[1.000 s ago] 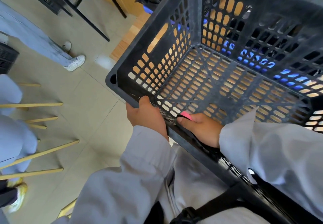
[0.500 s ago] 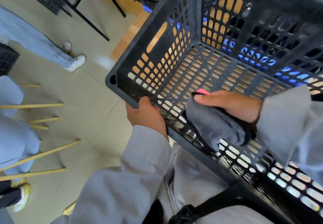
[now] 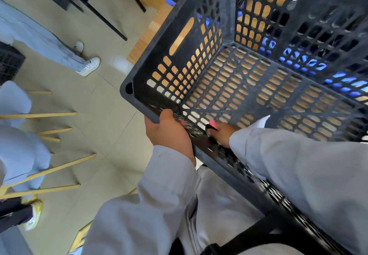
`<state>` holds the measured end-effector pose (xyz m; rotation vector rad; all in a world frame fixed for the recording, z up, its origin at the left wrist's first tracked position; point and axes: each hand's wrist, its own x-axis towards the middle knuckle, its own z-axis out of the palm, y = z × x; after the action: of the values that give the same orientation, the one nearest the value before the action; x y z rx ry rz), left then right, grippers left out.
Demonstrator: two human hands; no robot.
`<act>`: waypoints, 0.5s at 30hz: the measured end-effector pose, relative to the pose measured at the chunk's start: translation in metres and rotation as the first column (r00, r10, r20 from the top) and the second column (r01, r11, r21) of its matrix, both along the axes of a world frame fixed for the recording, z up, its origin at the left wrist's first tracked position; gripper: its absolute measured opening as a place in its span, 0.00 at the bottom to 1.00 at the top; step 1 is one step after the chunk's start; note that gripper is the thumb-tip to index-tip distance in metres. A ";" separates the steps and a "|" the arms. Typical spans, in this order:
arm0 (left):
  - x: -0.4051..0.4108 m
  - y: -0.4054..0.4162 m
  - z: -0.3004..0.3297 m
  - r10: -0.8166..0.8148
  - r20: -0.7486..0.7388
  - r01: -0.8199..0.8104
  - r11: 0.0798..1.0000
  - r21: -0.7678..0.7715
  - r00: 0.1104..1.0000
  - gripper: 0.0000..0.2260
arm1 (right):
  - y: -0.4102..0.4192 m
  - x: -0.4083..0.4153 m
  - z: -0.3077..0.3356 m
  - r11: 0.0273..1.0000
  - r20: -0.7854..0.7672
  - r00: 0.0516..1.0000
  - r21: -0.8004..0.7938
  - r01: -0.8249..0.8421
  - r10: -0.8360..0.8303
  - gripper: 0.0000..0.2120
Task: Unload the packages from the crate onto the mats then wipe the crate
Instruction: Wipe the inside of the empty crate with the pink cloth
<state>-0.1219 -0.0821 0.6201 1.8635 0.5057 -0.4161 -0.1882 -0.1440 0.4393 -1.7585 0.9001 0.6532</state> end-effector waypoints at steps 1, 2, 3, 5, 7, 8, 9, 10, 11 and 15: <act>0.000 0.000 -0.001 0.001 0.006 -0.001 1.000 -0.004 1.000 0.10 | 0.000 0.002 -0.002 0.999 -0.005 1.000 0.024 0.021 -0.021 0.24; 0.001 0.000 -0.002 0.001 0.013 -0.001 1.000 -0.006 1.000 0.10 | -0.001 0.002 -0.002 0.996 -0.011 0.998 0.066 0.064 -0.063 0.23; 0.002 0.000 -0.004 0.004 0.020 -0.004 1.000 -0.004 1.000 0.10 | -0.002 0.003 0.000 0.986 -0.010 0.993 0.122 0.117 -0.117 0.21; 0.003 -0.001 -0.006 0.012 0.031 -0.012 1.000 0.011 0.999 0.08 | -0.004 0.005 0.012 0.957 0.026 0.980 0.220 0.188 -0.198 0.17; 0.002 -0.001 -0.008 0.015 0.040 -0.016 1.000 0.026 0.999 0.07 | -0.004 0.004 0.030 0.945 0.079 0.973 0.266 0.189 -0.217 0.15; 0.002 -0.001 -0.009 0.013 0.045 -0.014 1.000 0.026 0.999 0.05 | -0.005 0.002 0.040 0.944 0.108 0.969 0.274 0.185 -0.222 0.14; 0.002 -0.001 -0.008 0.013 0.046 -0.014 1.000 0.022 0.999 0.03 | -0.005 0.001 0.050 0.940 0.130 0.964 0.284 0.188 -0.232 0.13; 0.002 -0.001 -0.008 0.009 0.047 -0.010 1.000 0.015 0.999 0.02 | -0.004 -0.001 0.061 0.936 0.153 0.958 0.296 0.190 -0.243 0.13; 0.002 -0.001 -0.008 0.005 0.050 -0.006 1.000 0.012 0.999 0.02 | -0.004 -0.003 0.072 0.933 0.174 0.952 0.304 0.191 -0.251 0.13; 0.002 0.000 -0.011 0.002 0.046 -0.002 1.000 0.003 0.999 0.05 | -0.003 -0.013 0.109 0.904 0.274 0.910 0.381 0.196 -0.313 0.12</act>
<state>-0.1201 -0.0824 0.6095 1.8711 0.4776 -0.3703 -0.2010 -0.1465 0.5485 -1.3482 0.7173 0.3045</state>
